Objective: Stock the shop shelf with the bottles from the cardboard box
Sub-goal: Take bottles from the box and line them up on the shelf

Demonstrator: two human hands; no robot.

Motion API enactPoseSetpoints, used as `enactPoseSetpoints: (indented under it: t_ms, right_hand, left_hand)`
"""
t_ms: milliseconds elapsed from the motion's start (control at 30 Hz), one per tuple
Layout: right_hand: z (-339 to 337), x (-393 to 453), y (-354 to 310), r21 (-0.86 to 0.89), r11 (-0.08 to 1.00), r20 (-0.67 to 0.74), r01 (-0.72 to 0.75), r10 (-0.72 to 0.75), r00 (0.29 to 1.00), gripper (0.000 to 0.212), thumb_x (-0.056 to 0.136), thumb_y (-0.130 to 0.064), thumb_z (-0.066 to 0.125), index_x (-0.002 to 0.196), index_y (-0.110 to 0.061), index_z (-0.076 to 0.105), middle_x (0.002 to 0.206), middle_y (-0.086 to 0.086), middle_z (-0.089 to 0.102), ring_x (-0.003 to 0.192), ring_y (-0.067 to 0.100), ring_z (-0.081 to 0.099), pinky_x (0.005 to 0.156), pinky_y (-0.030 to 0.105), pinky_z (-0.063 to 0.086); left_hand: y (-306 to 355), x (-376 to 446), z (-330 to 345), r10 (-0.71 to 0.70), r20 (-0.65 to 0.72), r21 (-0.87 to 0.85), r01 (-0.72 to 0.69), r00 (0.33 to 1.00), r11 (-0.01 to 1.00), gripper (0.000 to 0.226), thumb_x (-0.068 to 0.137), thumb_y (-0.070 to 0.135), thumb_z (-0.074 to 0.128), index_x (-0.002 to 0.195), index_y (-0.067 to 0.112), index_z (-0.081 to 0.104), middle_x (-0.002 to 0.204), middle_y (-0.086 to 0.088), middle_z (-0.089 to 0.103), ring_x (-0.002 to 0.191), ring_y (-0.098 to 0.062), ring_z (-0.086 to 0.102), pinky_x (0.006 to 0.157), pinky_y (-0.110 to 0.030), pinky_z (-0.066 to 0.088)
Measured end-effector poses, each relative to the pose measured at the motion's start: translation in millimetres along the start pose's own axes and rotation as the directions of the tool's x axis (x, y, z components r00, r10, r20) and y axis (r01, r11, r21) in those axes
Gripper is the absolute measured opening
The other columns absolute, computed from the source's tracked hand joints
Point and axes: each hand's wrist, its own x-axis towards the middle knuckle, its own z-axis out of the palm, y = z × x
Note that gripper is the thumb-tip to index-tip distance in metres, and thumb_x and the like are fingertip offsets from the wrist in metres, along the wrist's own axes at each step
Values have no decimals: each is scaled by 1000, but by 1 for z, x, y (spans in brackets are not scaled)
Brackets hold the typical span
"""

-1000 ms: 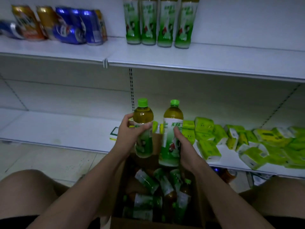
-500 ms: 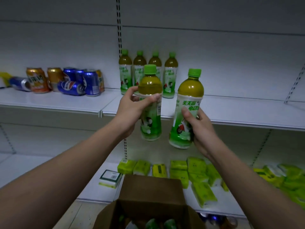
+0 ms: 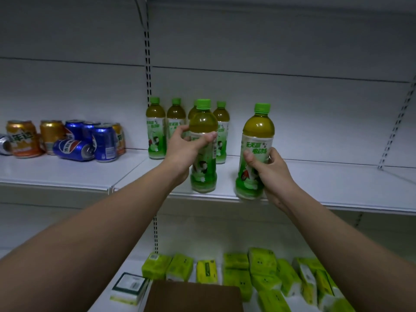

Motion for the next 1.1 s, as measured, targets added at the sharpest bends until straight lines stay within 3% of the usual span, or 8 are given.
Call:
enactPoseSetpoints:
  t_ms: [200,333,467,567,633,767,933,1100]
  right_hand:
    - [0,25,17,-43,999,-10,15,-15,1000,44,70,-48,76,107,-31,58,101,-9,71,96,10,67,72,24,51]
    - [-1,30,19,-114,993,7,19,-18,1000,41,80,-40,72,115,-29,53,105,-12,66,99,7,62,73,22,48]
    - [-13,24,20,-292,956,70,33,-14,997,50,80,-34,75,120,-31,46,101,-22,57,95,-1,57,69,16,47]
    - [-23,19,23,-430,901,72,56,-28,997,56,79,-31,77,123,-34,42,99,-25,52,91,-1,57,74,20,49]
    - [-26,21,22,-468,882,55,57,-35,998,57,79,-32,78,124,-32,44,99,-21,54,92,4,59,80,26,51]
    - [-29,31,21,-501,864,30,50,-41,999,60,80,-29,77,130,-24,44,106,-10,55,100,15,59,86,32,51]
    - [-41,50,30,-506,862,-6,34,-42,999,52,81,-29,76,123,-24,46,91,-23,51,88,5,58,71,18,46]
    - [-52,77,45,-474,881,-48,3,-29,998,50,80,-31,77,121,-22,51,93,-21,55,87,3,59,67,16,46]
  left_hand:
    - [-11,17,12,-22,45,56,20,999,998,85,65,41,84,137,18,45,129,-7,59,114,-22,60,100,-45,48]
    - [-19,13,3,-5,120,197,-19,993,980,79,70,34,82,136,24,41,108,16,58,97,0,57,72,-18,48]
    - [-38,0,-14,-109,235,453,-10,966,892,91,69,20,84,145,22,33,117,2,58,107,-16,58,81,-25,51]
    - [-45,-4,-16,-97,205,501,-20,974,865,86,68,23,85,141,24,38,115,1,58,95,-12,59,82,-28,53]
    - [-45,-3,-13,-79,191,522,-33,979,852,84,68,25,85,140,24,41,115,0,59,99,-16,60,89,-35,53]
    - [-48,2,1,-40,173,537,-61,984,842,77,70,22,83,137,22,47,104,5,59,101,-16,58,89,-29,49]
    - [-60,15,24,5,118,564,-71,993,823,76,69,24,84,135,20,46,103,5,58,92,-11,55,87,-25,48]
    - [-77,35,48,-1,43,572,-24,999,820,57,67,24,86,107,21,45,93,10,54,89,-14,55,78,-26,45]
